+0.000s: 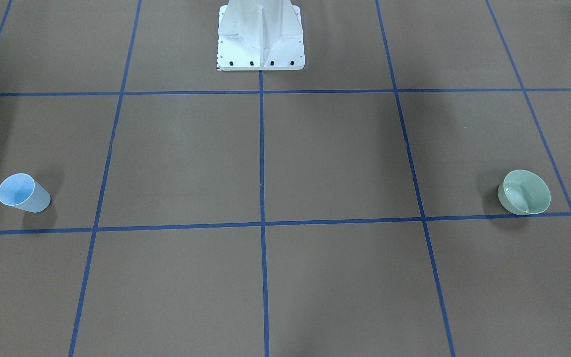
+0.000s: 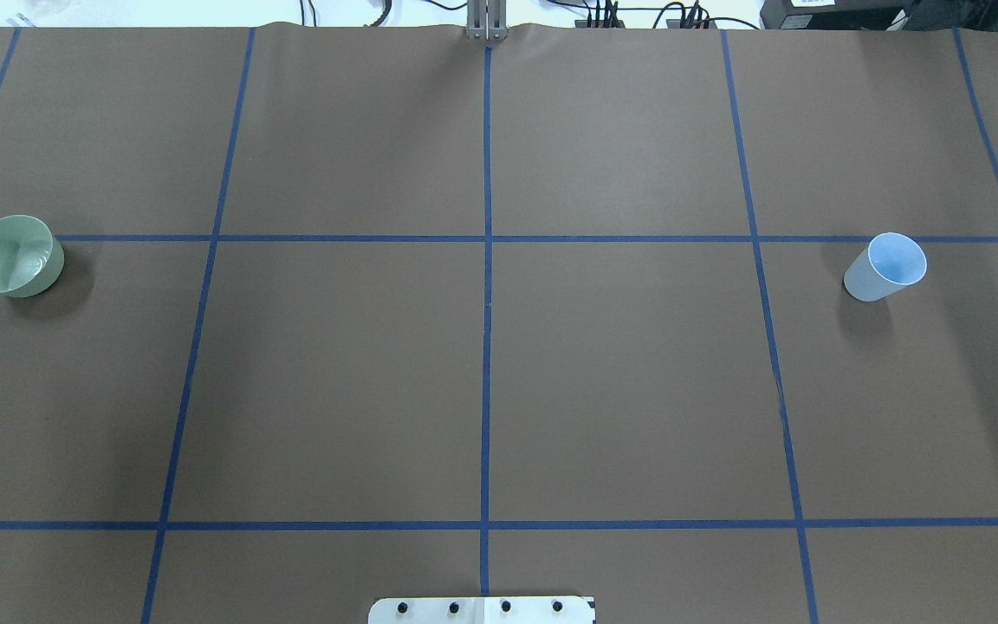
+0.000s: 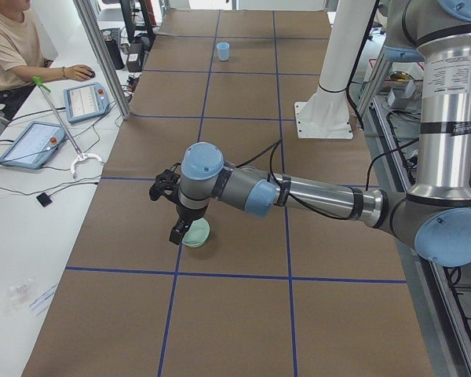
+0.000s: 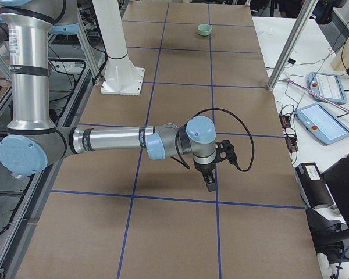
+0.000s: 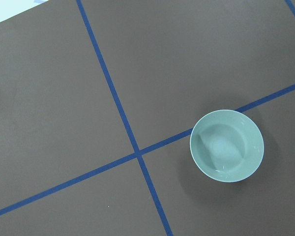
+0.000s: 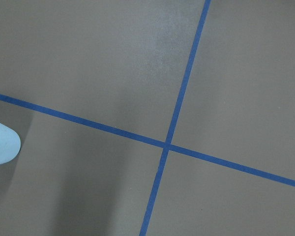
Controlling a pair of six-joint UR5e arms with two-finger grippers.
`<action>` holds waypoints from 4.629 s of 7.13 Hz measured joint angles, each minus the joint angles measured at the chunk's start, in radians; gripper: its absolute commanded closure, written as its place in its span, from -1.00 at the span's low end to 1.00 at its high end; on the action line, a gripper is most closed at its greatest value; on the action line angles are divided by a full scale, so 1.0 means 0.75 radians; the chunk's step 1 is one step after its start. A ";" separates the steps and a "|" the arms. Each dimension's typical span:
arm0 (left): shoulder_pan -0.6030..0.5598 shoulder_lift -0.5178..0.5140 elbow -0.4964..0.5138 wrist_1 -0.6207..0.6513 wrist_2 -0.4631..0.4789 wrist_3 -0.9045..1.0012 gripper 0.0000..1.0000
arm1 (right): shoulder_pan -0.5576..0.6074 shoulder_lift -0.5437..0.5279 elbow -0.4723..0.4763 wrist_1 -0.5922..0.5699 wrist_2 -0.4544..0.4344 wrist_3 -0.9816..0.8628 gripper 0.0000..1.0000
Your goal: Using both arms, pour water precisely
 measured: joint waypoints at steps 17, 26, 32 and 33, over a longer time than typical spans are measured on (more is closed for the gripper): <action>0.510 -0.155 0.720 -1.000 0.212 -0.856 1.00 | 0.000 -0.001 -0.011 0.001 -0.001 0.000 -1.00; 0.642 -0.329 0.384 -0.921 0.051 -1.349 1.00 | -0.001 0.000 -0.012 0.000 0.001 0.000 -1.00; 1.115 -0.722 0.155 -0.271 0.472 -1.619 1.00 | 0.000 -0.002 -0.019 0.001 0.001 0.001 -1.00; 1.198 -0.773 0.164 -0.229 0.537 -1.659 1.00 | 0.000 -0.002 -0.020 0.001 0.001 0.003 -1.00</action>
